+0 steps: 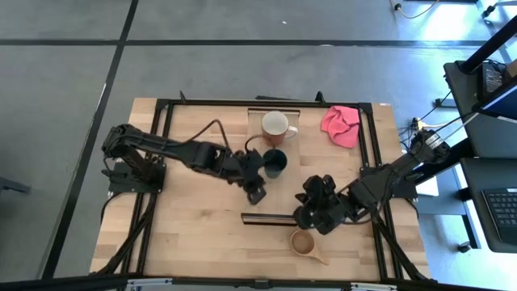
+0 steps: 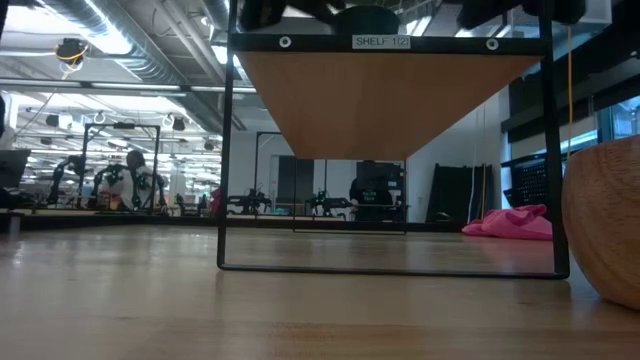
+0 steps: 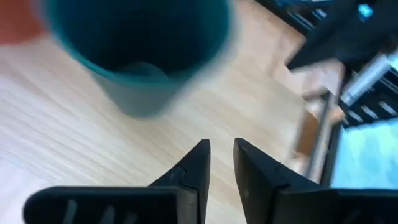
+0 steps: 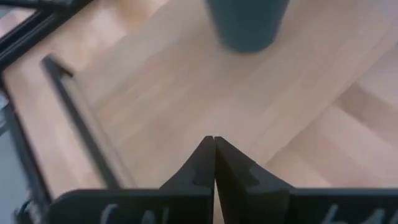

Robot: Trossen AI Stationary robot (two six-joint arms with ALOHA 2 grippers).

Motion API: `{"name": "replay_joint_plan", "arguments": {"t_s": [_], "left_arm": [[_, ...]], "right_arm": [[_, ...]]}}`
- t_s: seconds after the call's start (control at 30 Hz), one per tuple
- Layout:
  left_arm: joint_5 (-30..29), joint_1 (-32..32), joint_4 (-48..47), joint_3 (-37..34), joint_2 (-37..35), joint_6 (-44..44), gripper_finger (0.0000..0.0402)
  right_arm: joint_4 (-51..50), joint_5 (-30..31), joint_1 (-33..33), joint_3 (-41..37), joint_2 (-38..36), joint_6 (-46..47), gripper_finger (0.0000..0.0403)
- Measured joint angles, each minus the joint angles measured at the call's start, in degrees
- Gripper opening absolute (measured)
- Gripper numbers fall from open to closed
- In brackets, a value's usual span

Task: Stack small to large cups/mugs on shelf
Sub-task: Put the wooden mug on the shelf

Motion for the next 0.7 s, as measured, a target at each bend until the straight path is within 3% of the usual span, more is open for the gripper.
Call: {"name": "replay_joint_plan", "arguments": {"t_s": [0.13, 0.3, 0.47, 0.7], "left_arm": [[0.02, -4.76, 0.36, 0.00, -0.31, -2.37, 0.0066], [-0.18, -9.49, 0.94, 0.06, -1.27, -4.55, 0.0066], [-2.62, -12.62, 0.94, 0.09, -1.57, -6.18, 0.0066], [-6.57, -14.72, 0.96, 0.09, -1.62, -9.15, 0.0066]], "right_arm": [[-0.17, -1.78, 2.89, 1.30, 0.02, 0.16, 0.0008], [-0.17, -11.06, 6.16, 2.76, 0.02, 2.65, 0.0008], [-5.28, -13.26, 10.85, 2.78, 0.02, 14.02, 0.0018], [-11.42, -13.02, 16.56, 2.61, 0.15, 31.05, 0.0078]]}}
